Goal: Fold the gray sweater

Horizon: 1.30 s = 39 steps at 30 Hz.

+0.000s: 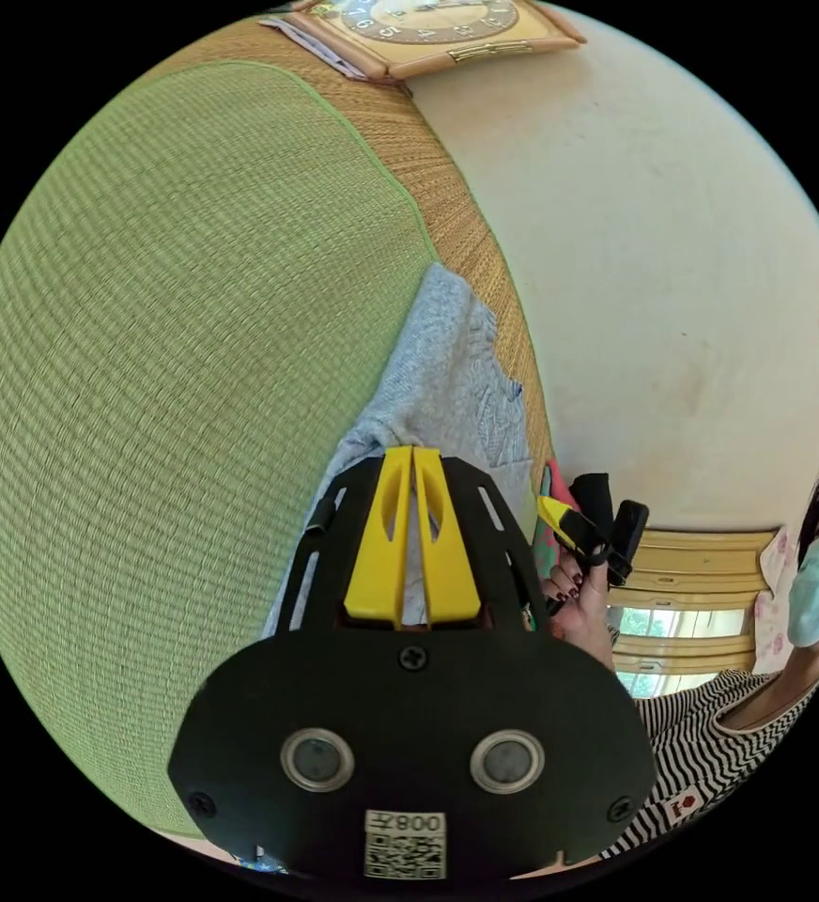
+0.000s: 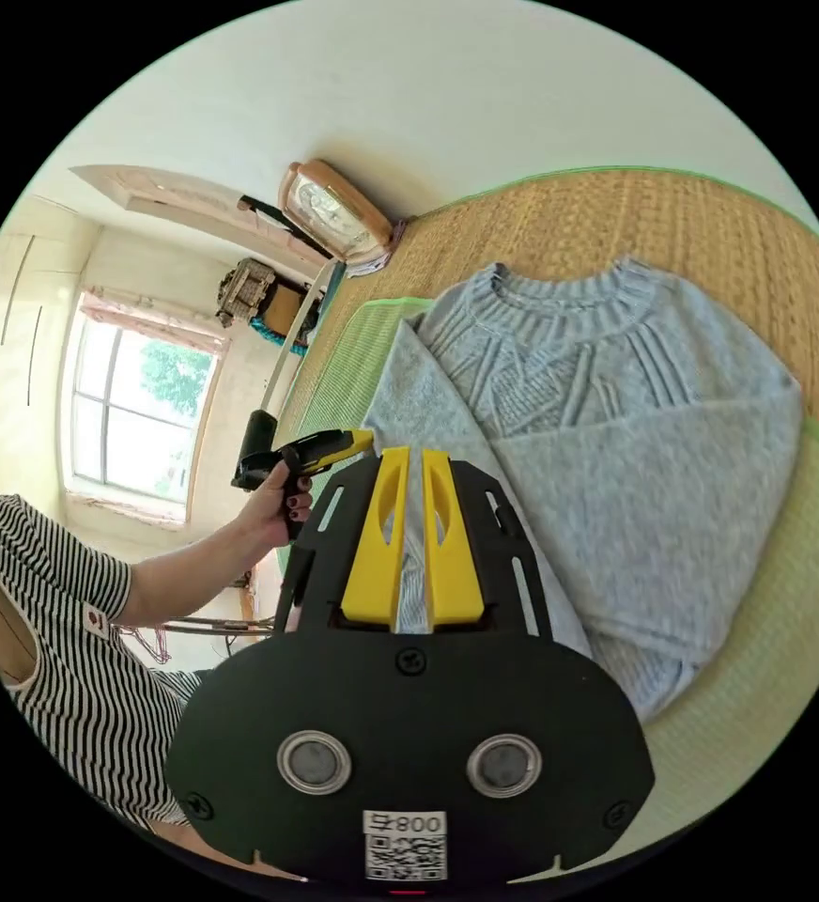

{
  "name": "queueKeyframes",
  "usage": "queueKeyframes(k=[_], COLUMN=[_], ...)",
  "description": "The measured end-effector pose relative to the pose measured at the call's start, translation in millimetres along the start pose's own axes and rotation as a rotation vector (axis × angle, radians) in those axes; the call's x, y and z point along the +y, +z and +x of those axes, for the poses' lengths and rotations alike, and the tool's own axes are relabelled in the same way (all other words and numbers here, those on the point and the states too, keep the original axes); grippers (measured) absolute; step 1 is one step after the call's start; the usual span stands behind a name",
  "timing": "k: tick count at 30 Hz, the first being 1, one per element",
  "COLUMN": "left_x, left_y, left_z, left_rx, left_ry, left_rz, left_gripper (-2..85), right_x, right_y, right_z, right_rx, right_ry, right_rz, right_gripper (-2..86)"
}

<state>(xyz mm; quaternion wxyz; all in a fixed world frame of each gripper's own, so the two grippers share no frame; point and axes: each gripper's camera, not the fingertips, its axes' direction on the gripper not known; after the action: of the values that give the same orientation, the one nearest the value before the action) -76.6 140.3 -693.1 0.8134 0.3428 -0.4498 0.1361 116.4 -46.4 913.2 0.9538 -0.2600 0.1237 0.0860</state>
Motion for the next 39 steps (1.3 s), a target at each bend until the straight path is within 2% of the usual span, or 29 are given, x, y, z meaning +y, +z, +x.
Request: queueKeyframes(k=[5,7,11,13,17,21,23,30,34,39], left_x=[4,3,-12,-21,-20,-16,-17,-2,6,22], left_y=[-17,-24,-17,-11,-17,-28,-23,-36,-20,-34], left_z=[-18,-14,-12,-18,-28,-28,-36,-48,-62,-68], left_rx=[0.051,0.056,-0.050,-0.158,-0.125,-0.152,-0.199,-0.159,-0.219,-0.215], left_ry=[0.016,0.091,0.214,0.273,0.265,0.318,0.336,0.354,0.384,0.392], left_rz=[0.023,0.030,-0.024,-0.061,-0.063,-0.026,-0.059,-0.025,-0.117,-0.071], left_gripper=[0.2,0.2,0.1,0.1,0.1,0.1,0.1,0.1,0.1,0.2], right_x=[-57,-70,-93,-96,-90,-84,-88,-68,-53,-4], right_y=[67,85,123,141,153,154,172,176,183,145], right_z=[-28,-33,-39,-41,-53,-64,-60,-64,-56,-63], right_rx=[0.127,0.180,0.273,0.309,0.353,0.362,0.386,0.368,0.353,0.311], right_ry=[-0.107,-0.123,-0.132,-0.157,-0.168,-0.189,-0.174,-0.158,-0.120,-0.106], right_rz=[-0.093,-0.108,-0.129,-0.150,-0.119,-0.044,-0.111,-0.071,-0.086,0.046], right_gripper=[0.4,0.2,0.1,0.1,0.1,0.0,0.0,0.0,0.1,0.0])
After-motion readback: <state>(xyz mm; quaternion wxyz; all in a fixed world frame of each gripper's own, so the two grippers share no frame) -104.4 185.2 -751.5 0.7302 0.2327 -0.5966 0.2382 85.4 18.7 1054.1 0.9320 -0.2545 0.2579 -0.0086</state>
